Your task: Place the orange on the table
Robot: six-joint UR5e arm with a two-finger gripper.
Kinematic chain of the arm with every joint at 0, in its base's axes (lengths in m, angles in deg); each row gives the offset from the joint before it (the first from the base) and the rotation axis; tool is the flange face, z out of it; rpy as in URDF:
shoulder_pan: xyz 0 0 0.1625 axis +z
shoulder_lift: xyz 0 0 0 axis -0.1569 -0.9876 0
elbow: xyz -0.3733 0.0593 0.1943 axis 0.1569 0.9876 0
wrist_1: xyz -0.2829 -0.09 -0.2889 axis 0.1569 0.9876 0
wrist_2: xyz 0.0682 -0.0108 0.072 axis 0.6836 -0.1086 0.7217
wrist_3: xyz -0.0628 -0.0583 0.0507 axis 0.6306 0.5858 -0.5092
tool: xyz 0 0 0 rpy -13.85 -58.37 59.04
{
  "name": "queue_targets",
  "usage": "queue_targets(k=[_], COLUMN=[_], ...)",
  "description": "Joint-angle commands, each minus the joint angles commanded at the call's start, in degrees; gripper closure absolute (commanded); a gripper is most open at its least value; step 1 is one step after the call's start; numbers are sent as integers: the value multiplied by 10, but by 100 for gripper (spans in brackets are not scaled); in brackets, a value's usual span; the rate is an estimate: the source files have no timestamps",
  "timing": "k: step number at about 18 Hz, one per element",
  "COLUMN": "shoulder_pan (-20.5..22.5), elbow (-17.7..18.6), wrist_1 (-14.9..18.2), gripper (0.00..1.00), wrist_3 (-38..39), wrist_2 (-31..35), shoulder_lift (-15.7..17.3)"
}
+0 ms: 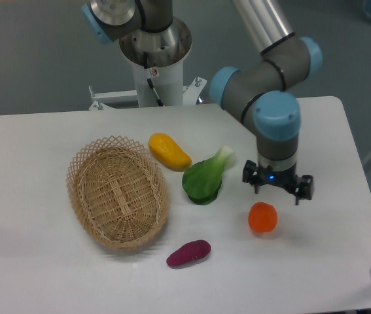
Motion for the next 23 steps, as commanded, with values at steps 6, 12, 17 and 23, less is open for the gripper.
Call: queue_targets(k=[6, 12, 17, 23], shoulder_pan=[27, 48, 48, 54], elbow=[-2, -14, -13, -8], wrist_1=[39, 84, 76, 74], gripper=[0, 0, 0, 0], wrist_3=[-37, -125, -163, -171], wrist_2=[-18, -54, -48, -39], shoulder_lift=[10, 20, 15, 15])
